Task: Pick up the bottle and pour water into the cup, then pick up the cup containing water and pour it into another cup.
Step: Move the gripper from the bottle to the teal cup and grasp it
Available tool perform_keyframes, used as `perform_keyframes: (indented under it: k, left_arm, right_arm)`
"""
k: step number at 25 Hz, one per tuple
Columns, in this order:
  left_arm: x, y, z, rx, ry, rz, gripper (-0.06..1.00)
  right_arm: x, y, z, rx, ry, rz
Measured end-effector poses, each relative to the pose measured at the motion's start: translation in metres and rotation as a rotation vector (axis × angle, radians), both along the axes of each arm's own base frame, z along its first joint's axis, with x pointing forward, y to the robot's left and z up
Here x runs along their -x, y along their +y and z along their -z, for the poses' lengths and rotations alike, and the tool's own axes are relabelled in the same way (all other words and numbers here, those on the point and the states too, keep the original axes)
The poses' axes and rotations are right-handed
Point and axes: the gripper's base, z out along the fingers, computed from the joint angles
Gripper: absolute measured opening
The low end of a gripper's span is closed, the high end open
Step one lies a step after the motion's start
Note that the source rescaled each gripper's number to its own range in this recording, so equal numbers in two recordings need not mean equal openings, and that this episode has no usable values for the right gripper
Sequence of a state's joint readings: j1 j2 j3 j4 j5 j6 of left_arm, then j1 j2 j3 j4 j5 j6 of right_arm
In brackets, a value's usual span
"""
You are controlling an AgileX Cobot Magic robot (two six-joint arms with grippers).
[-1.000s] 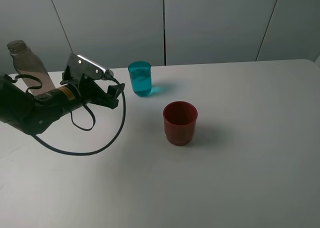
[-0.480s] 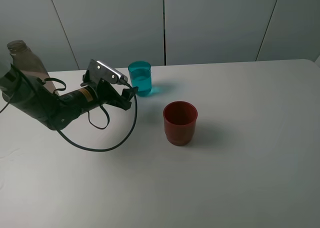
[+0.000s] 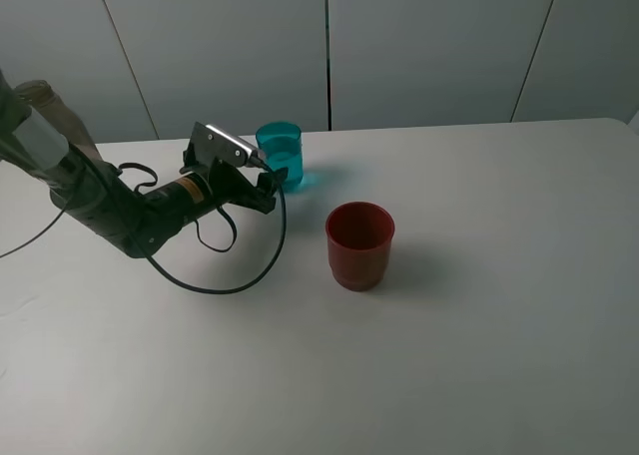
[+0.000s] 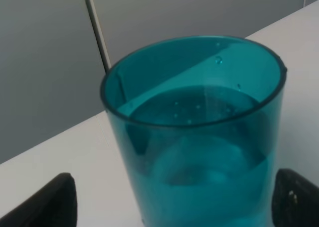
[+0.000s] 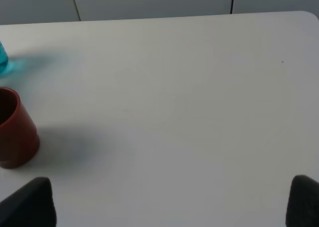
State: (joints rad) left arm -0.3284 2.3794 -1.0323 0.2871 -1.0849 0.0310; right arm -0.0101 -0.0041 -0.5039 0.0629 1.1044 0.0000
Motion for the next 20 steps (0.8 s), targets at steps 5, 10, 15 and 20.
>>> perform_keyframes:
  k: [5,10,15,20]
  left_arm:
    - [-0.007,-0.005,0.01,0.031,-0.008,0.027,1.0]
    - [-0.012,-0.008,0.017,0.049,-0.015,0.033,1.0]
    - [-0.018,-0.011,0.015,0.063,-0.039,0.039,1.0]
    - [-0.027,-0.015,0.016,0.08,-0.061,0.058,1.0]
  right_arm:
    - [0.0,0.0,0.0,0.0,0.0,0.0]
    - [0.0,0.0,0.0,0.0,0.0,0.0]
    - [0.0,0.0,0.0,0.0,0.0,0.0]
    - [0.0,0.0,0.0,0.005,0.0,-0.003]
